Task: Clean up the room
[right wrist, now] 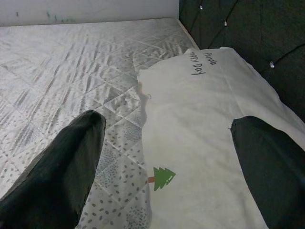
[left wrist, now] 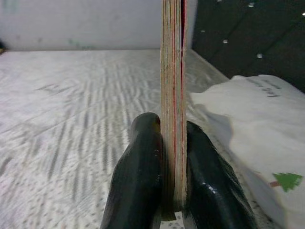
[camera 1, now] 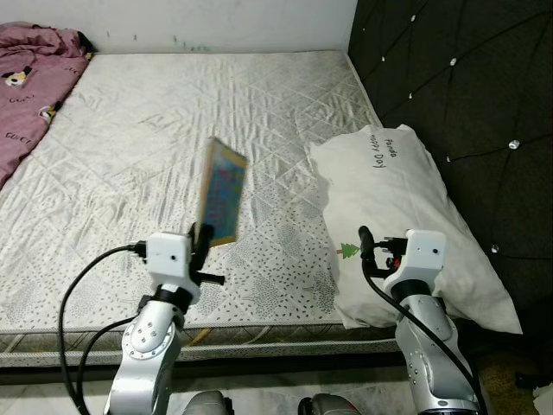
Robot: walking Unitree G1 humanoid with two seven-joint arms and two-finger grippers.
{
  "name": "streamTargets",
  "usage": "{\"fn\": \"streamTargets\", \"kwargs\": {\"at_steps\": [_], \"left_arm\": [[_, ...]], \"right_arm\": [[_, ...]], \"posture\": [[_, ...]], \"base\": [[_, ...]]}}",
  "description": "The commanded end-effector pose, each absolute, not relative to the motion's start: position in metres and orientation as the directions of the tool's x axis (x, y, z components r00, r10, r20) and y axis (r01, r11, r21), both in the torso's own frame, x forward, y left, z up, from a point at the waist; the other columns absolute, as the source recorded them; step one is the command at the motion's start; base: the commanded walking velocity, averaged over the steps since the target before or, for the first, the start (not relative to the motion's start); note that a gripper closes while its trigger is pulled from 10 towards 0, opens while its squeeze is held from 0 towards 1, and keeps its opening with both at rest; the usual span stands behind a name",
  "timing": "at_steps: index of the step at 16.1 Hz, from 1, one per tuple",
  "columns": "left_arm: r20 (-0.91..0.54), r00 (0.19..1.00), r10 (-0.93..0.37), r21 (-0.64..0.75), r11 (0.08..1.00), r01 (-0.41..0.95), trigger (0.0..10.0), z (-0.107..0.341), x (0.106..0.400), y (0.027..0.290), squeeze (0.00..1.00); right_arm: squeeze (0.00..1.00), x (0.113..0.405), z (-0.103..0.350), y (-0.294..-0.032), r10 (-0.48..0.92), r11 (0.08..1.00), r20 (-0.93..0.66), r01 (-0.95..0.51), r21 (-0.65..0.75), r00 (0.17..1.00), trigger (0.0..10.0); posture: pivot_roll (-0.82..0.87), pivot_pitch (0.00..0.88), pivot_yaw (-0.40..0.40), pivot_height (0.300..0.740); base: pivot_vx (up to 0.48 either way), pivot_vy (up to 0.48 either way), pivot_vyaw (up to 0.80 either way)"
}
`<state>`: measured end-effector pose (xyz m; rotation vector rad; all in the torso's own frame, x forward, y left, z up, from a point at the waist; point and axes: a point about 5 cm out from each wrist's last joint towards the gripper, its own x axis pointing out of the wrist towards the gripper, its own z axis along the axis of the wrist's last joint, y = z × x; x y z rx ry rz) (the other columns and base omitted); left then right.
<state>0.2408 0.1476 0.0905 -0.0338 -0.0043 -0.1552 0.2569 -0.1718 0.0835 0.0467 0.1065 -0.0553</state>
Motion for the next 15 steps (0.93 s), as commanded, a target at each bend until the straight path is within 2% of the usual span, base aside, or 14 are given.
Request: {"fn": "streamTargets", "kwargs": {"at_steps": [1, 3, 6, 9, 13, 15], "left_arm": [[0.082, 0.992, -0.099, -0.032, 0.994, 0.102, 10.0, 0.104, 0.241, 0.157, 0.00], [0.106, 0.991, -0.078, 0.023, 0.997, 0.076, 10.0, 0.109, 0.238, 0.163, 0.00], [0.219, 0.972, -0.090, 0.327, 0.945, 0.014, 10.0, 0.133, 0.226, 0.165, 0.00], [0.171, 0.984, -0.056, 0.264, 0.964, 0.009, 10.0, 0.121, 0.220, 0.169, 0.00], [0.117, 0.990, 0.083, 0.226, 0.968, -0.107, 10.0, 0.107, 0.216, 0.183, 0.00], [0.053, 0.984, 0.169, 0.151, 0.973, -0.175, 10.0, 0.099, 0.216, 0.194, 0.00]], "right_arm": [[0.00, 0.257, 0.085, -0.170, -0.041, 0.998, -0.095, 0.046, 0.043, 0.995, 10.0], [0.00, 0.256, 0.086, -0.169, -0.039, 0.998, -0.092, 0.043, 0.047, 0.995, 10.0], [0.00, 0.254, 0.089, -0.171, -0.042, 0.998, -0.078, 0.045, 0.036, 0.996, 10.0], [0.00, 0.256, 0.087, -0.171, -0.039, 0.999, -0.086, 0.042, 0.035, 0.996, 10.0], [0.00, 0.259, 0.088, -0.169, -0.030, 0.999, -0.080, 0.033, 0.033, 0.996, 10.0], [0.00, 0.260, 0.087, -0.169, -0.028, 0.999, -0.084, 0.031, 0.034, 0.996, 10.0]], "posture": [[0.02, 0.098, 0.030, 0.740], [0.02, 0.109, 0.029, 0.740], [0.02, 0.118, 0.026, 0.740], [0.02, 0.120, 0.023, 0.740], [0.02, 0.118, 0.013, 0.740], [0.03, 0.118, 0.009, 0.740]], "base": [[0.000, 0.000, 0.00], [0.000, 0.000, 0.00], [0.000, 0.000, 0.00], [0.000, 0.000, 0.00], [0.000, 0.000, 0.00], [0.000, 0.000, 0.00]]}}
